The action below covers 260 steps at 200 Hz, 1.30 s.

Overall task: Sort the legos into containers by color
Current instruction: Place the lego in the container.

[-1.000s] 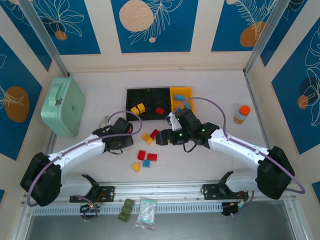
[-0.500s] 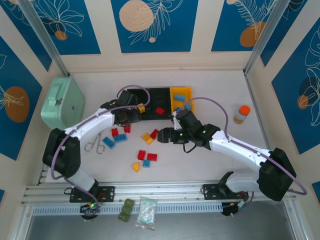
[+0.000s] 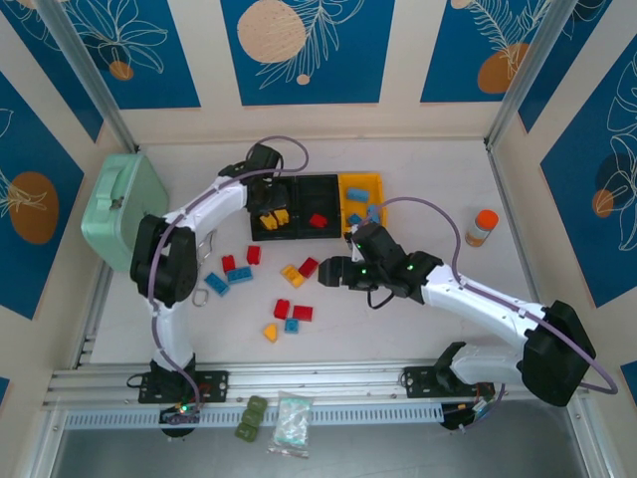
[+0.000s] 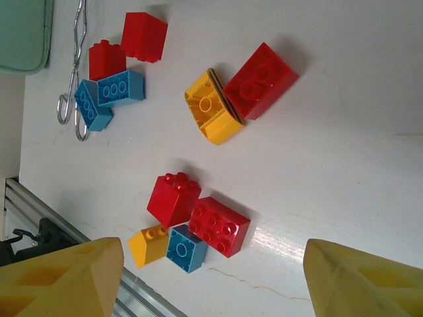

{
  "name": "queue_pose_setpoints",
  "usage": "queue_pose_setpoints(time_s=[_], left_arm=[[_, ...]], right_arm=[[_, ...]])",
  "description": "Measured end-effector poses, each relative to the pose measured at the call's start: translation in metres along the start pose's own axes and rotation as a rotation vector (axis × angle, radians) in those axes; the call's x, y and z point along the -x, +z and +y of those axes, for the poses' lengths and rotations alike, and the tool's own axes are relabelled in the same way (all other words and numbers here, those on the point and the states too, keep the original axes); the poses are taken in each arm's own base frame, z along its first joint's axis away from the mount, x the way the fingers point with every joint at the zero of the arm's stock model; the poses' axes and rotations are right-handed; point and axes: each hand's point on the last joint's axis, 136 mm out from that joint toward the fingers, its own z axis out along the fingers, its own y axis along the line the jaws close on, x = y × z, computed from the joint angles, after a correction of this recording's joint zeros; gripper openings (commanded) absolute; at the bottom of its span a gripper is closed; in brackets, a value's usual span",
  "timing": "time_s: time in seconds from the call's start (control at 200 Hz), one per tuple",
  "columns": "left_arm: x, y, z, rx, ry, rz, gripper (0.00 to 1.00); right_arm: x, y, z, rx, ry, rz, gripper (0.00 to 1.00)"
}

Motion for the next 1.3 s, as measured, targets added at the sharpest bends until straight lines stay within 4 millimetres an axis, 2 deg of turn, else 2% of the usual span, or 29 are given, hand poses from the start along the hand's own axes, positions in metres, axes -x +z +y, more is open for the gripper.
queue_pose_setpoints(time_s=[0.2,0.36,0.465,0.71,0.855,0.985,1.08,1.181,1.301], left_arm=[[0.012,0.018,-0.003,0.036,0.007,0.017,0.55],[0.013,0.026,-0.001,0.064,0.013,0.033,0.63],[0.012,0.027,0.001,0.072,0.017,0.042,0.69],[0.011,0.019,0.000,0.064,0.017,0.038,0.68],[0.000,-0.008,0.001,0.025,0.019,0.032,0.68],[-0.010,-0.041,-0.003,-0.048,0.037,-0.002,0.68],[-0.022,-0.058,-0.005,-0.106,0.056,-0.008,0.66],[-0.043,-0.063,-0.005,-0.142,0.100,0.015,0.64],[-0.077,-0.055,-0.007,-0.175,0.183,0.080,0.62]], right_arm=[[-0.003,-0.006,-0.005,-0.008,0.008,-0.011,0.72],[-0.002,-0.010,-0.005,-0.010,0.017,-0.027,0.72],[-0.002,-0.010,-0.005,-0.010,0.020,-0.030,0.72],[-0.005,-0.009,-0.009,-0.018,0.022,-0.022,0.72],[-0.004,-0.009,-0.011,-0.024,0.027,-0.023,0.72],[-0.005,-0.006,-0.021,-0.062,0.042,-0.013,0.73],[-0.006,-0.001,-0.028,-0.098,0.053,0.003,0.73],[-0.005,0.001,-0.031,-0.111,0.064,0.008,0.73],[-0.002,0.000,-0.032,-0.112,0.080,-0.001,0.73]])
